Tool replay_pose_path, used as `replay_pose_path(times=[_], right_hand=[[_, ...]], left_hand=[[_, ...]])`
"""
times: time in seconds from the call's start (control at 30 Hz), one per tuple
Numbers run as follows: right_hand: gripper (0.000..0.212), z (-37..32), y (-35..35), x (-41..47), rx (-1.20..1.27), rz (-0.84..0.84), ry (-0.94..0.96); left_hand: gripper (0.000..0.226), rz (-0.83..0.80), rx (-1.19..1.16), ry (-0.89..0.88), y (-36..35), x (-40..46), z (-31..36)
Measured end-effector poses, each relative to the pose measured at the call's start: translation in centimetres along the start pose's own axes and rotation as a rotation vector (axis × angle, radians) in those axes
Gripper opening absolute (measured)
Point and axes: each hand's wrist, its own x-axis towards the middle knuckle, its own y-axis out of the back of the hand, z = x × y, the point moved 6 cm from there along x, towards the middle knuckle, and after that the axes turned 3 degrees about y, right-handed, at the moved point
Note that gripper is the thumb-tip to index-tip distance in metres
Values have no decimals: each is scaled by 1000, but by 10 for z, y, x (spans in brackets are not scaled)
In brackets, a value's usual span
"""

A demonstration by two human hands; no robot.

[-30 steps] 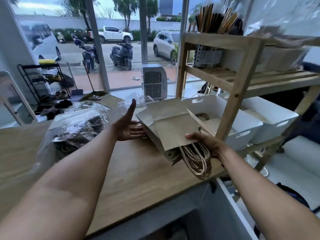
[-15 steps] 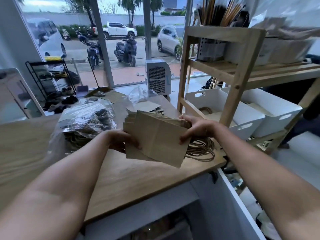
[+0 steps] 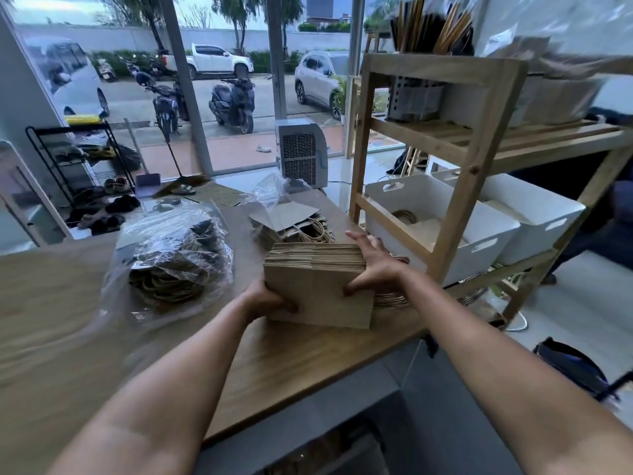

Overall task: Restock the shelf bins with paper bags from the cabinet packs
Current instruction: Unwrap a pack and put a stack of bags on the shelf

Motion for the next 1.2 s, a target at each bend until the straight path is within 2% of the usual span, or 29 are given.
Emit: replay_pose_path(times=[0.1, 0.2, 0.27, 0.33, 0.4, 0.5, 0.63, 0.73, 0.83, 0.93, 1.0, 1.13, 1.2], right_hand=[[114, 1, -4, 3, 34, 45, -5], [120, 5, -4, 6, -16, 35, -14], [125, 6, -3, 7, -74, 6, -15], [127, 4, -2, 9, -119, -24, -6], [127, 3, -2, 10, -158, -32, 18], [128, 2, -4, 11, -220, -26, 48], [128, 1, -5, 9, -271, -33, 74], [123, 2, -2, 8, -258, -74, 84], [106, 2, 9, 7, -286, -105, 104], [99, -1, 17, 5, -322, -145, 101], [102, -2, 14, 6, -345, -178, 66], [119, 4, 5, 17, -376, -177, 20], [118, 3, 6, 15, -358, -225, 27]], left_hand=[[133, 10, -82, -26, -6, -9, 9], [134, -47, -154, -24, -8, -16, 16], [129, -74, -122, -1, -3, -20, 24], [113, -81, -42, -11, 4, -21, 36], [111, -60, 130, -117, 12, -17, 55], [124, -6, 626, -263, 13, -13, 89], [120, -89, 1016, -257, -7, -13, 109], [104, -87, 1222, -296, -21, -13, 116], [86, -118, 1201, -339, -28, -11, 119], [78, -134, 1159, -362, -30, -10, 120], [81, -147, 1172, -334, -29, -9, 117], [101, -112, 1271, -298, -29, -8, 109], [101, -83, 1302, -314, -29, -8, 110]])
